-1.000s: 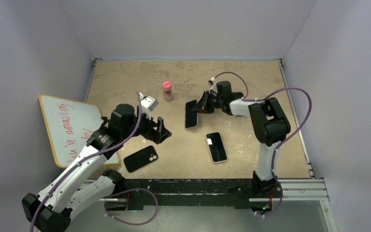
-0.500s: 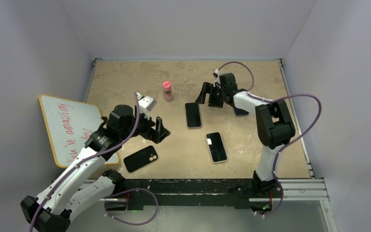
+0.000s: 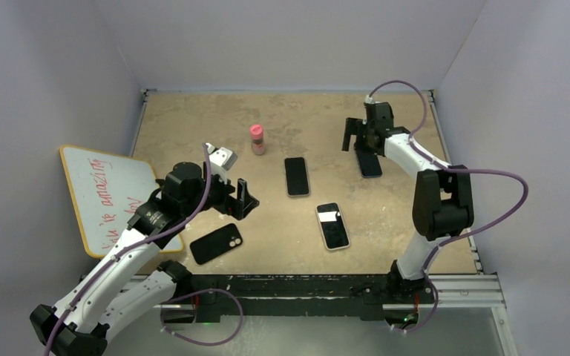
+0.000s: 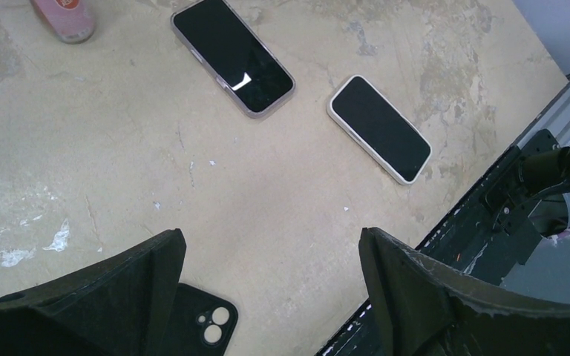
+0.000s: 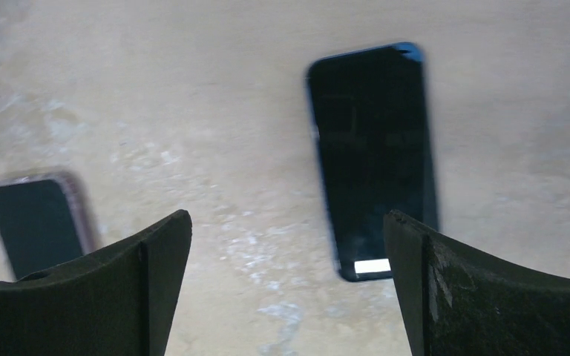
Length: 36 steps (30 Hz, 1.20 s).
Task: Put the phone into the phone case
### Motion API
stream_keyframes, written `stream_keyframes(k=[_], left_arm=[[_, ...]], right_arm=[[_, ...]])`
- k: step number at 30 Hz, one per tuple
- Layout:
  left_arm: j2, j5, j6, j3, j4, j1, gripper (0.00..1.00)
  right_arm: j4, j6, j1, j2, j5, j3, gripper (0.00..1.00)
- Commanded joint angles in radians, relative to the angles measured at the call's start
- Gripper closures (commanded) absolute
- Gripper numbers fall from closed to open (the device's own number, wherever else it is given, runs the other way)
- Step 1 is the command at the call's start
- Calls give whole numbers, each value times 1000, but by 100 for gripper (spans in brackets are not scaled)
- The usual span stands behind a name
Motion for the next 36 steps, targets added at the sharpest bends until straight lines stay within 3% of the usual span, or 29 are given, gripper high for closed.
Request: stream_keyframes(k=[1, 11, 22, 26, 36], left_arm=[[14, -14, -2, 33, 11, 4, 9], [40, -38, 3, 40, 8, 5, 9], [55, -9, 11, 44, 7, 5, 8], [47, -15, 11, 45, 3, 6, 8], [46, -21, 8, 43, 1, 5, 8]], right_arm=[[-51, -40, -76, 28, 2, 44, 1], [-5, -28, -180, 52, -43, 33, 1], [-3, -73, -182, 130, -92, 78, 1], [-12, -104, -180, 151, -28, 93, 1], [-8, -106, -167, 177, -36, 80, 2]])
